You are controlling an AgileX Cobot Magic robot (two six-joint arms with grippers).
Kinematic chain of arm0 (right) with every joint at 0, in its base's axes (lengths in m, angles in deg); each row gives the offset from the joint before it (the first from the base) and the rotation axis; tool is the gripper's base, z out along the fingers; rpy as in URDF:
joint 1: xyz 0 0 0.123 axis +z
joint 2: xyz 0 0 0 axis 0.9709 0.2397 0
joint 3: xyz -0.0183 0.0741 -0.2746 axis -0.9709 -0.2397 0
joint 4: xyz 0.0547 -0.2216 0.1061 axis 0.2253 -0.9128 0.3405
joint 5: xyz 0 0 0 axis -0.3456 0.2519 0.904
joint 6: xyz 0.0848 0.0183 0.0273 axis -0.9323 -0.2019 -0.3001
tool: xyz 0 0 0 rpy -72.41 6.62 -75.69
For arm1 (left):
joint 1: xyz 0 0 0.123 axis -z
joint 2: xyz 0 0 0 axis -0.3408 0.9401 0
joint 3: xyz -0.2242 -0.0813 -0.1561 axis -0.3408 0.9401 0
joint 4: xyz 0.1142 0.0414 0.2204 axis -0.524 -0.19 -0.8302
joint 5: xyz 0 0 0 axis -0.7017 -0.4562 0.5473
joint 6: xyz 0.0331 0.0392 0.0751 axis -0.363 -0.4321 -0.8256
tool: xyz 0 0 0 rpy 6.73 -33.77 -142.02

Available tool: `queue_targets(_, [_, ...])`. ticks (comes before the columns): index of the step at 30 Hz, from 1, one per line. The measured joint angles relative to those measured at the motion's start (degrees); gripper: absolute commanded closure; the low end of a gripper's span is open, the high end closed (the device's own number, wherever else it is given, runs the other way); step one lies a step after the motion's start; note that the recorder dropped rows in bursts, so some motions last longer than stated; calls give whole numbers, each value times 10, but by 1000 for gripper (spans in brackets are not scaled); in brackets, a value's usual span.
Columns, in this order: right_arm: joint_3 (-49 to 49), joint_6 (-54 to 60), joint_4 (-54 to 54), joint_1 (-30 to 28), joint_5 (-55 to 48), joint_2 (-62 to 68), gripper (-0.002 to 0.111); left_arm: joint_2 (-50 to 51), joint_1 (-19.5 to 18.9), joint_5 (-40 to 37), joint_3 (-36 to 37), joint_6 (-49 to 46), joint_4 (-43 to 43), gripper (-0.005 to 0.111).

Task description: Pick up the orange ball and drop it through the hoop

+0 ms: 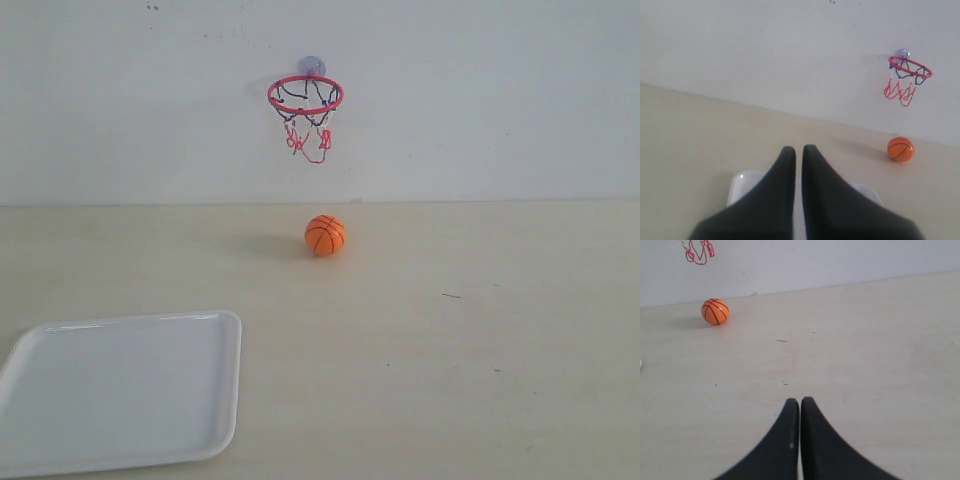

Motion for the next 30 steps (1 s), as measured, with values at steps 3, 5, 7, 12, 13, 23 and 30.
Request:
queue_targets(3, [0, 0, 0, 0, 0, 0, 108, 0, 0, -4, 15, 0, -5, 103])
queue_targets(5, [0, 0, 0, 0, 0, 0, 108, 0, 0, -22, 15, 0, -8, 103])
queue_targets(7, [0, 0, 0, 0, 0, 0, 108, 0, 0, -36, 16, 0, -15, 103])
queue_targets(12, [0, 0, 0, 0, 0, 0, 108, 0, 0, -76, 16, -6, -23, 103])
queue_targets(13, [0, 0, 0, 0, 0, 0, 108, 0, 0, -79, 16, -7, -23, 103])
queue_targets(23, [0, 0, 0, 0, 0, 0, 108, 0, 0, -83, 16, -9, -24, 103])
queue_targets(30, [0, 0, 0, 0, 0, 0, 108, 0, 0, -83, 16, -9, -25, 103])
